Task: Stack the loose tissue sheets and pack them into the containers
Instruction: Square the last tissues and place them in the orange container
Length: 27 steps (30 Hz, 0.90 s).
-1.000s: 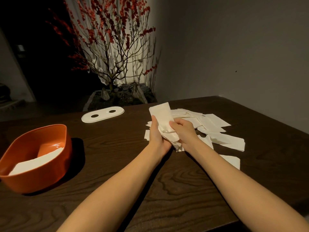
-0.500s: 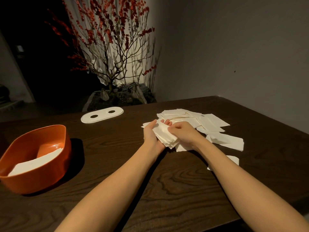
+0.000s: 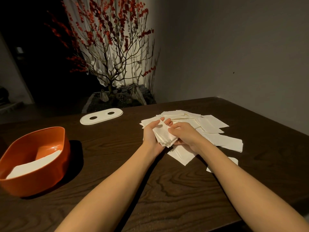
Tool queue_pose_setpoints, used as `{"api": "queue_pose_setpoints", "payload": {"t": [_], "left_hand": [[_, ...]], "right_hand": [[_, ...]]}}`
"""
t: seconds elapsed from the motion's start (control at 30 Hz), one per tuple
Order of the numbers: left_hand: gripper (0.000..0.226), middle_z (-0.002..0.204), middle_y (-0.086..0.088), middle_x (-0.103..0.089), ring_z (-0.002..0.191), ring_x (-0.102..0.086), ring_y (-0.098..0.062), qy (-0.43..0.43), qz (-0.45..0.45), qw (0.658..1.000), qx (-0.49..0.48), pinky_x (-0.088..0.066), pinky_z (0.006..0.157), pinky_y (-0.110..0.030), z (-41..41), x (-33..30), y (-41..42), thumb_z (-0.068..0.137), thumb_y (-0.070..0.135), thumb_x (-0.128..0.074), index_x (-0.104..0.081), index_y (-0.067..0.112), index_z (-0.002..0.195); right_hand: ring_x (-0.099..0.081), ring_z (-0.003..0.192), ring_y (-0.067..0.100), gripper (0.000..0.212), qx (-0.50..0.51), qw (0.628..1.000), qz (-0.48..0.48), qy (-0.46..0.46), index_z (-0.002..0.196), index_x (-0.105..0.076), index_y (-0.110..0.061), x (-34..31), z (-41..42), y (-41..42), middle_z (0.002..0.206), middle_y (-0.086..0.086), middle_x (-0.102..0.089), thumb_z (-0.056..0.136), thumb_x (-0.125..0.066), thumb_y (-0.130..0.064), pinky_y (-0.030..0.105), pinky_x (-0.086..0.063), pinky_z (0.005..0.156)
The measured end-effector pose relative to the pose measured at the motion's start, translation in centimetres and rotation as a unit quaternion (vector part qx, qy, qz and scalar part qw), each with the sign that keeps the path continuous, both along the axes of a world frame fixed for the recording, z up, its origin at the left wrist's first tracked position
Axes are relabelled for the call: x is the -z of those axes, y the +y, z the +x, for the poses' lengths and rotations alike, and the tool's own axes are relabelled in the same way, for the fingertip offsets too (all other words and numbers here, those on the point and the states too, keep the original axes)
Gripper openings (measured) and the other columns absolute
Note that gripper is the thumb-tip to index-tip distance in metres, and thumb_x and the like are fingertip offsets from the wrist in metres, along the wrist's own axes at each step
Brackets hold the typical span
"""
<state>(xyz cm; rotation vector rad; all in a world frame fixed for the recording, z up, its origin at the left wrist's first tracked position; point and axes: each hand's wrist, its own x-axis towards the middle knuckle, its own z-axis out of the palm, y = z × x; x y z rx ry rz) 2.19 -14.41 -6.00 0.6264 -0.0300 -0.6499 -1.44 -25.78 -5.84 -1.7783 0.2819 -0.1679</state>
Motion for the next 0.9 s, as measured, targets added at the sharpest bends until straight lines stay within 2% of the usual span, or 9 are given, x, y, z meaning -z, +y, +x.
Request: {"api": "queue_pose_setpoints", "payload": {"t": [0.1,0.17,0.23,0.37,0.5,0.63,0.73,0.8,0.9], "left_hand": [[0.031,0.104,-0.014,-0.067,0.099,-0.063,-0.029,0.009,0.000,1.000,-0.025,-0.048,0.089,-0.049,1.0,0.5,-0.1,0.094,0.016,-0.045,-0.057,0.007,0.121],[0.030,0.088,-0.011,-0.065,0.084,-0.063,-0.024,0.013,0.012,0.999,-0.034,-0.047,0.090,-0.042,1.5,0.7,-0.2,0.090,0.017,-0.047,-0.058,0.008,0.116],[0.024,0.069,-0.007,-0.054,0.065,-0.053,-0.018,0.016,0.020,0.999,-0.043,-0.045,0.091,-0.035,2.1,0.8,-0.4,0.087,0.017,-0.047,-0.057,0.009,0.107],[0.016,0.066,-0.004,-0.042,0.058,-0.041,-0.014,0.018,0.044,0.997,-0.061,-0.044,0.073,-0.030,2.9,0.5,-1.0,0.086,0.016,-0.047,-0.056,0.008,0.096],[0.010,0.067,-0.003,-0.040,0.056,-0.037,-0.012,0.016,0.063,0.995,-0.071,-0.037,0.062,-0.025,3.7,0.0,-1.4,0.086,0.017,-0.047,-0.054,0.010,0.085],[0.013,0.069,-0.004,-0.039,0.057,-0.036,-0.012,0.018,0.072,0.994,-0.075,-0.035,0.060,-0.024,4.8,-0.3,-1.9,0.087,0.021,-0.048,-0.053,0.011,0.080],[0.012,0.069,-0.004,-0.040,0.058,-0.038,-0.012,0.024,0.078,0.994,-0.068,-0.036,0.061,-0.024,5.7,-0.2,-2.5,0.087,0.022,-0.050,-0.054,0.011,0.087],[0.013,0.068,-0.004,-0.042,0.059,-0.039,-0.012,0.025,0.083,0.994,-0.066,-0.036,0.062,-0.025,6.3,0.2,-2.7,0.087,0.022,-0.051,-0.055,0.010,0.088],[0.013,0.065,-0.004,-0.042,0.055,-0.039,-0.012,0.025,0.077,0.995,-0.063,-0.036,0.062,-0.025,6.9,0.6,-2.9,0.087,0.022,-0.050,-0.054,0.010,0.086]], "right_hand": [[-0.059,0.096,0.017,0.013,0.061,0.996,-0.066,-0.028,0.100,-0.065,-0.015,0.8,0.9,-0.8,0.105,0.000,-0.061,0.097,-0.052,-0.016,0.027,-0.054,0.072],[-0.058,0.095,0.015,0.015,0.105,0.983,-0.143,-0.054,0.102,-0.068,-0.015,1.3,1.7,-1.4,0.108,0.000,-0.062,0.096,-0.054,-0.014,0.028,-0.053,0.080],[-0.057,0.094,0.013,0.015,0.125,0.964,-0.224,-0.070,0.103,-0.067,-0.018,1.7,2.6,-2.0,0.111,0.000,-0.062,0.095,-0.056,-0.013,0.024,-0.051,0.079],[-0.056,0.097,0.012,0.023,0.146,0.919,-0.360,-0.061,0.112,-0.064,-0.023,1.6,4.5,-3.0,0.123,0.002,-0.058,0.091,-0.061,-0.013,0.021,-0.048,0.077],[-0.046,0.121,0.020,0.040,0.121,0.881,-0.453,-0.057,0.130,-0.051,-0.021,0.9,6.0,-3.6,0.137,0.005,-0.047,0.092,-0.061,-0.015,0.028,-0.044,0.095],[-0.036,0.137,0.023,0.060,0.061,0.891,-0.450,-0.002,0.145,-0.036,-0.022,0.7,8.0,-4.3,0.152,0.003,-0.034,0.091,-0.062,-0.016,0.035,-0.036,0.109],[-0.027,0.143,0.026,0.064,0.013,0.897,-0.437,0.068,0.150,-0.025,-0.024,1.0,9.5,-5.1,0.158,0.003,-0.024,0.095,-0.056,-0.023,0.040,-0.031,0.113],[-0.032,0.140,0.027,0.062,0.018,0.894,-0.441,0.075,0.149,-0.026,-0.025,1.1,10.1,-5.6,0.155,0.004,-0.030,0.095,-0.055,-0.028,0.042,-0.035,0.110],[-0.042,0.130,0.024,0.054,0.046,0.856,-0.513,0.034,0.142,-0.038,-0.023,1.1,10.5,-5.6,0.145,0.004,-0.043,0.092,-0.058,-0.033,0.041,-0.037,0.107]]}}
